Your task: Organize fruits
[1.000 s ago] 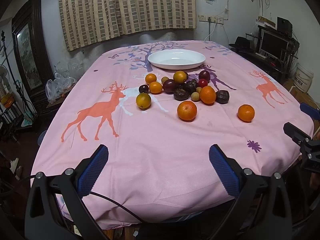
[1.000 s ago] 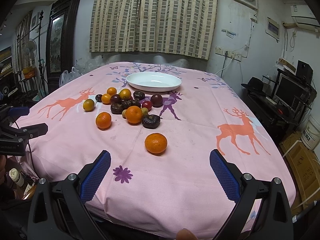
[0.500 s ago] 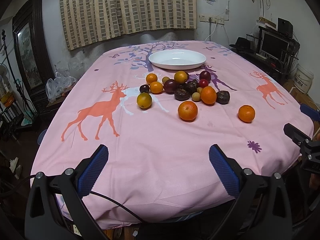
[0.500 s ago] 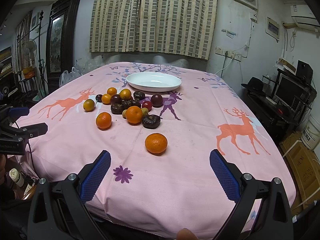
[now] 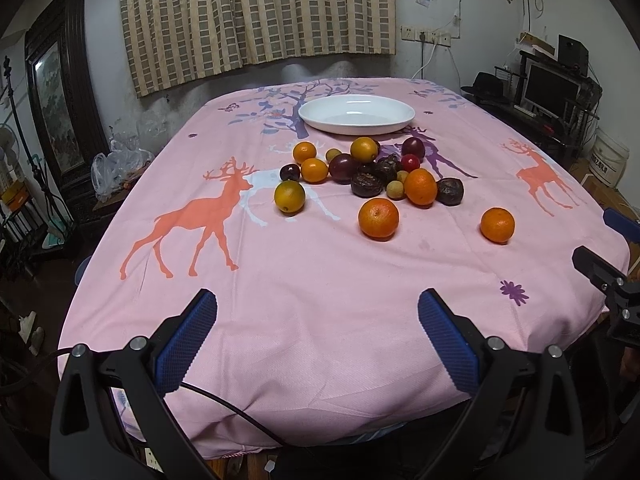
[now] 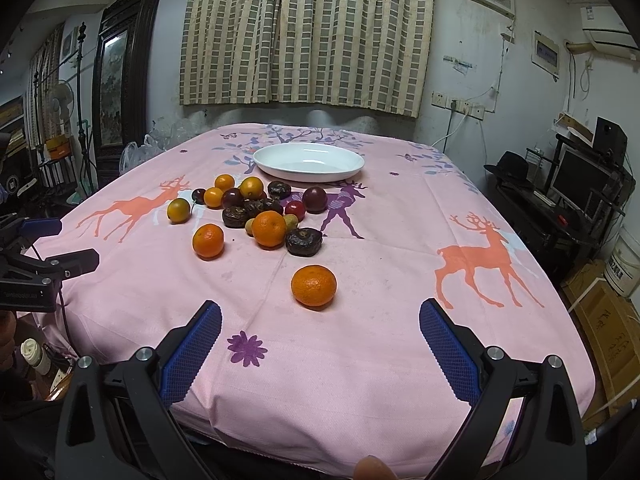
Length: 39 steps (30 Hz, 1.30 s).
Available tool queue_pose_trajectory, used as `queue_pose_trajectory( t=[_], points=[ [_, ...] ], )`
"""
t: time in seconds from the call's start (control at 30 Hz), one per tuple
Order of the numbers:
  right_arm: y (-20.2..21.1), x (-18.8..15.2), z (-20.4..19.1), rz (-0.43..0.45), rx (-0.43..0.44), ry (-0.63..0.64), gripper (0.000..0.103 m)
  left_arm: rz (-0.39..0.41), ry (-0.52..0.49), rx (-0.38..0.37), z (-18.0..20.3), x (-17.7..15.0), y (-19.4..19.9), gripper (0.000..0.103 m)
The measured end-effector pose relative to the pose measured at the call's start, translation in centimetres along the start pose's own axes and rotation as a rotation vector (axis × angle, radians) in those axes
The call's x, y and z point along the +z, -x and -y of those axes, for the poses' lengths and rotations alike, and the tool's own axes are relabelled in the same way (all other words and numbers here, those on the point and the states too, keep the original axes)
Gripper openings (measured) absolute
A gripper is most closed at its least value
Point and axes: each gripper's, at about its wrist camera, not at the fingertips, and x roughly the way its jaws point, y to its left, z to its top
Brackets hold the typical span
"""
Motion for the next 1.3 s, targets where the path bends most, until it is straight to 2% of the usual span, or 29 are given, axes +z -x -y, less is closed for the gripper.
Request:
queue_pose_trajectory(
  t=[0.4, 0.57, 0.67, 0.9, 0.93, 0.97, 1.0, 1.1, 1.23, 1.3],
  points=[
    [-2.5, -0.7, 1.4, -0.037, 0.020, -0.058, 0.099, -0.051, 0.014, 0.005, -0.8, -0.4, -3.2, 0.099],
    [-5.9, -0.5, 0.9, -0.101, 0.083, -0.051, 0.098, -0.055, 0.008, -0.003, -1.4, -0.7, -4.8, 0.099],
    [-8.2, 0.3, 0.4, -0.143, 0.115, -0.033, 0.088, -0.064, 0.006, -0.016, -1.6, -0.6, -5.7, 0.099],
    [-13.1, 2.3, 0.0, -0.254, 0.109, 0.041, 0.074, -0.063, -0.020, -0.056, -1.9, 1.4, -7.5, 0.099],
    [-13.6, 2.2, -0.1, -0.272, 0.116, 0.051, 0.069, -0.066, -0.023, -0.081, -1.8, 1.8, -7.9, 0.099],
    [-13.9, 2.1, -0.1, -0.282, 0.122, 0.051, 0.050, -0.071, -0.026, -0.101, -1.5, 2.3, -8.3, 0.099],
    [-14.0, 2.0, 0.0, -0.287, 0.136, 0.046, 0.043, -0.075, -0.032, -0.125, -1.2, 2.8, -8.7, 0.099],
    [-13.6, 1.9, 0.1, -0.278, 0.151, 0.052, 0.042, -0.087, -0.068, -0.179, 0.1, 4.2, -10.2, 0.099],
    [-12.9, 1.9, 1.4, -0.271, 0.176, -0.007, 0.043, -0.116, -0.122, -0.228, 2.4, 5.7, -12.7, 0.099],
    [-12.6, 2.1, 1.8, -0.263, 0.168, -0.011, 0.043, -0.126, -0.131, -0.251, 3.1, 6.3, -13.7, 0.091]
  ],
)
